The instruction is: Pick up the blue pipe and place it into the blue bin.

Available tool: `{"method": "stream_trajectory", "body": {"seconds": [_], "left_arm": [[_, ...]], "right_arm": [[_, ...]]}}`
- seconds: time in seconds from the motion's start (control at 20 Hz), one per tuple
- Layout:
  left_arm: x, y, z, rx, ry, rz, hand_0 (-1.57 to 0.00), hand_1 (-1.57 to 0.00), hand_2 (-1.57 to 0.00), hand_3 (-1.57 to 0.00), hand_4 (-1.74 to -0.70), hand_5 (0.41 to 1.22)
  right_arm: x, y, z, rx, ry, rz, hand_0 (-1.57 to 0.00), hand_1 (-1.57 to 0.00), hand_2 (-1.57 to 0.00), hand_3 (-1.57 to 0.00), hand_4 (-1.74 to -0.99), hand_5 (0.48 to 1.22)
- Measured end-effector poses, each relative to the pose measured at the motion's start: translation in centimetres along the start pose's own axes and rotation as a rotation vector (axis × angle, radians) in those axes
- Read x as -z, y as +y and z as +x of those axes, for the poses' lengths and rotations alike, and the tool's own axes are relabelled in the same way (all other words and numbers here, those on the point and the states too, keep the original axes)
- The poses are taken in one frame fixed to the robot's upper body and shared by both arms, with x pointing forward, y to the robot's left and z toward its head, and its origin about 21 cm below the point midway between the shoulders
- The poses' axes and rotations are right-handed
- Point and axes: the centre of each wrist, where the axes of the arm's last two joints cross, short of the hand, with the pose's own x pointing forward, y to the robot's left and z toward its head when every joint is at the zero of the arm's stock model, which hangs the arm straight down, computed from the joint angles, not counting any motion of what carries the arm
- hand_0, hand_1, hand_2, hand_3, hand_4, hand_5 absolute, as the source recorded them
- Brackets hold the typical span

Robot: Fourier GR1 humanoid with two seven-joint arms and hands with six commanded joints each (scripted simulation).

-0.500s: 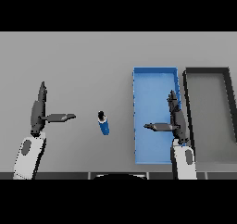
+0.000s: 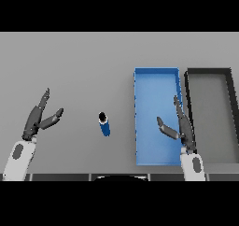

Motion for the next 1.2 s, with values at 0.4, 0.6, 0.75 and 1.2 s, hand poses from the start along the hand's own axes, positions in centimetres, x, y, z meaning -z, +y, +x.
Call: {"method": "stream_trajectory", "body": {"seconds": [0.4,0.6,0.75,1.2], "left_arm": [[-1.4,0.2,1.1,0.002,-0.037,-0.235,0.00,0.00,0.00,0.00,-1.03,0.549],[-2.2,-3.0,1.9,-0.011,-0.018,-0.405,0.00,0.00,0.00,0.00,-1.11,0.497],[-2.7,-5.4,2.2,0.003,-0.003,-0.482,0.00,0.00,0.00,0.00,-1.14,0.464],[-0.6,-11.9,1.8,-0.032,-0.033,-0.546,0.00,0.00,0.00,0.00,-1.15,0.460]], "right_arm": [[0.2,-0.2,0.8,-0.022,0.019,0.030,0.00,0.00,0.00,0.00,-1.179,0.616],[0.3,0.0,0.6,-0.022,0.005,0.031,0.00,0.00,0.00,0.00,-1.164,0.617],[0.4,0.0,1.0,-0.020,0.013,0.027,0.00,0.00,0.00,0.00,-1.189,0.619],[0.0,0.4,1.3,-0.008,0.018,0.020,0.00,0.00,0.00,0.00,-1.201,0.620]]}}
